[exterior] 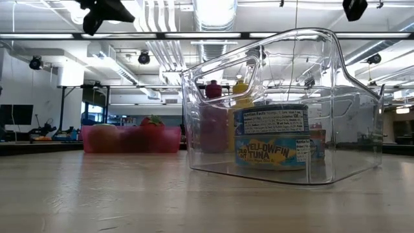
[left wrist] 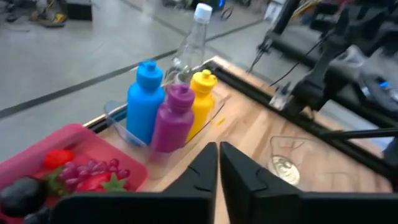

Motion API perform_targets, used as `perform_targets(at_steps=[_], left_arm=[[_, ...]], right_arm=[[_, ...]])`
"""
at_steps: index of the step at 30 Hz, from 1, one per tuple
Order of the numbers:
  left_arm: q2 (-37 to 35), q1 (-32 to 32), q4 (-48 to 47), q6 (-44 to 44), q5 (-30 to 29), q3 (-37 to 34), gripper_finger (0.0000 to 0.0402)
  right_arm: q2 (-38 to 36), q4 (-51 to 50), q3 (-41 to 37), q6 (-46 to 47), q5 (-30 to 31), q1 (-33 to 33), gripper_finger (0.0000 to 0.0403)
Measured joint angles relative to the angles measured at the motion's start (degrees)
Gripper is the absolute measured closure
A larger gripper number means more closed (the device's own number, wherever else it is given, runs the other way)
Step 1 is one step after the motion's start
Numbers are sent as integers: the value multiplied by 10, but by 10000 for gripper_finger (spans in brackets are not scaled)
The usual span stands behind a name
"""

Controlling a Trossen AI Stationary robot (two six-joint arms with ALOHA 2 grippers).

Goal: Pick & Place Food Item
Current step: Return to Home Position

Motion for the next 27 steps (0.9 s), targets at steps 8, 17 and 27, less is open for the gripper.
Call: perform_targets(at_steps=[8,17,27], left_arm=[[-127,-14,113,0,16,-144,395],[-268,-14,210,0,45,-266,399],[-407,-14,227,0,60,-355,400]], right_arm=[[-78,158,-105,-41,-75,0,394],[-172,213,-193,-44,-85,0,394],[-250,227,-228,-42,-87,0,394]])
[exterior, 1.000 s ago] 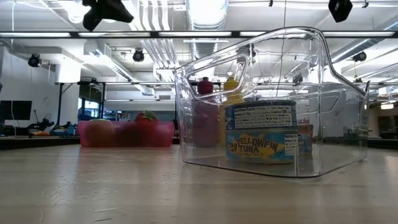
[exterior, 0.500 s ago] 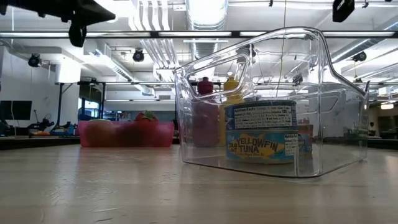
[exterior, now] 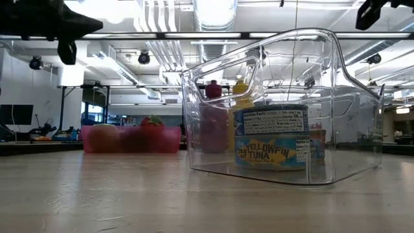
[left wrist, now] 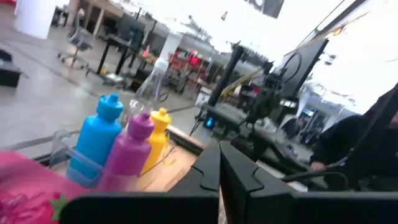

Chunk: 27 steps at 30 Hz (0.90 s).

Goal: Pick & Place Food Item
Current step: Return to Home Position

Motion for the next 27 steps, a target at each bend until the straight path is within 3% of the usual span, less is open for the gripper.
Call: perform_targets(at_steps=[2,10,19,27], left_arm=[[-27,0,8,1,2,-16,400],[-27,-1,52,5,15,-60,400],[-27,-1,164,22,18,-156,400],[-22,-1,153,82,32,-157,400]], right_arm=[[11,1,0,0,-1,0,394],[-3,18,-21,11,-2,0,394],[-3,41,-73,16,-2,0,394],[-3,64,-139,22,-2,0,394]])
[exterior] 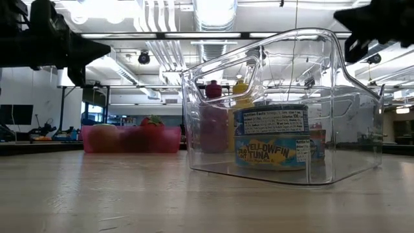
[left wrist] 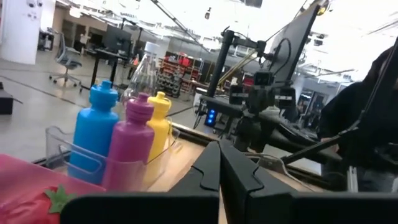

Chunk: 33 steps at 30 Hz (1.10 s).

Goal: Pick & Place Food Item
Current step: Return to Home Position

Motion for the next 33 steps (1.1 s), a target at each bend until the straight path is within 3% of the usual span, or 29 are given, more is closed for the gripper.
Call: perform_targets(at_steps=[7,19,33], left_arm=[[0,0,-2,13,0,0,400],[0,0,-72,27,3,0,389],[5,0,-72,27,2,-1,391]], right_arm=[[0,17,-74,31,2,0,394],[9,10,-74,38,24,0,394],[8,9,-73,37,25,0,394]])
